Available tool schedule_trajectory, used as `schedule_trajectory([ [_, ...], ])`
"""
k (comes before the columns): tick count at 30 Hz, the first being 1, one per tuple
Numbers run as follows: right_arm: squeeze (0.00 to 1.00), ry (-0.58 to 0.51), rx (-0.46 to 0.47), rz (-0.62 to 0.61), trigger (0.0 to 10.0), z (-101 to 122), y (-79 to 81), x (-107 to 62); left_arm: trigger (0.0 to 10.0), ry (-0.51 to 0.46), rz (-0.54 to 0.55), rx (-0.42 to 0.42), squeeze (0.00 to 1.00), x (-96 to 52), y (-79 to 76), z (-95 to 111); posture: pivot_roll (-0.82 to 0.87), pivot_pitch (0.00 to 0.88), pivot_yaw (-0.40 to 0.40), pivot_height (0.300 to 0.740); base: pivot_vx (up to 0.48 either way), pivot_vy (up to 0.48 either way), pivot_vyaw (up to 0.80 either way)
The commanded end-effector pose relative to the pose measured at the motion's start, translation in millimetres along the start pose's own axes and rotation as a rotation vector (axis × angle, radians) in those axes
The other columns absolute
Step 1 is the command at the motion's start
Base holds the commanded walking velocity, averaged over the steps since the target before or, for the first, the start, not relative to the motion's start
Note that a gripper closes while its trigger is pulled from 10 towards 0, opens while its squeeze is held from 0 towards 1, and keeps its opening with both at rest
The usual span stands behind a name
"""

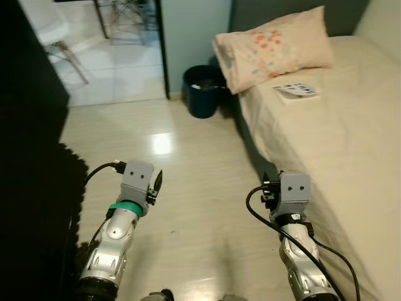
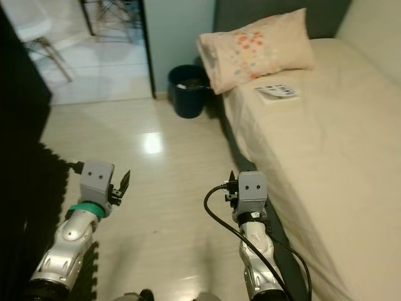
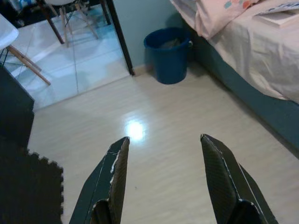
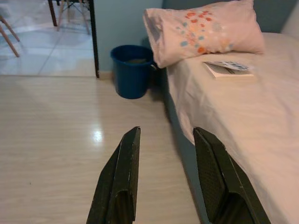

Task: Clean up the room

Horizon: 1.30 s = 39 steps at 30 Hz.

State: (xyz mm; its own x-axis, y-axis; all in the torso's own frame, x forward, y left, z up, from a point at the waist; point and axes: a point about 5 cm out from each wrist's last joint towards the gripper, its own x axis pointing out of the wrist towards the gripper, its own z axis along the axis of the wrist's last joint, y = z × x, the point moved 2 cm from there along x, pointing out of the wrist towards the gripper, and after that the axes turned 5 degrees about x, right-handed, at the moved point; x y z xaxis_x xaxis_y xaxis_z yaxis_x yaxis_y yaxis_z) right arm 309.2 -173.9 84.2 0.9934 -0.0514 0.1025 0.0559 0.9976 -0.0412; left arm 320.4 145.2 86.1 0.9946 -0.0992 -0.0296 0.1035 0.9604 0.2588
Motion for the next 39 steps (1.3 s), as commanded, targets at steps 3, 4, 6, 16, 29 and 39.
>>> schedule_trajectory([
  [3,0.00,0.036,-0.005,-0.003,10.0,-8.8,-0.9,-5.2,10.0,0.030,-0.010,-0.007,0.00,-0.1,-3.1,-3.7,-0.15,0.059,0.054,0.725,0.000,0.000,0.00],
  [4,0.00,0.038,-0.005,-0.002,10.0,-9.2,-1.0,-5.4,10.0,0.035,-0.011,-0.010,0.00,-0.1,-3.6,-4.4,-0.15,0.058,0.055,0.725,0.000,0.000,-0.45],
  [6,0.00,0.044,-0.002,-0.004,10.0,-9.9,-1.2,-5.5,10.0,0.043,-0.015,-0.011,0.00,-0.2,-4.0,-5.9,-0.15,0.058,0.055,0.725,0.000,0.000,-0.63],
  [16,0.00,0.050,-0.004,-0.005,10.0,-11.2,-2.5,-5.4,10.0,0.055,-0.016,-0.013,0.00,-0.9,-3.1,-8.6,-0.15,0.054,0.053,0.725,0.000,0.000,-0.80],
  [29,0.00,0.050,-0.007,-0.004,10.0,-11.3,-2.7,-4.4,10.0,0.073,-0.043,-0.067,0.00,0.9,-7.4,-9.0,-0.16,0.048,0.054,0.725,0.000,0.000,-0.80],
  [39,0.00,0.060,-0.005,-0.010,10.0,-14.7,-3.9,-7.0,10.0,0.064,-0.028,-0.016,0.00,1.7,-7.2,-8.0,-0.16,0.048,0.059,0.725,0.000,0.000,-0.80],
])
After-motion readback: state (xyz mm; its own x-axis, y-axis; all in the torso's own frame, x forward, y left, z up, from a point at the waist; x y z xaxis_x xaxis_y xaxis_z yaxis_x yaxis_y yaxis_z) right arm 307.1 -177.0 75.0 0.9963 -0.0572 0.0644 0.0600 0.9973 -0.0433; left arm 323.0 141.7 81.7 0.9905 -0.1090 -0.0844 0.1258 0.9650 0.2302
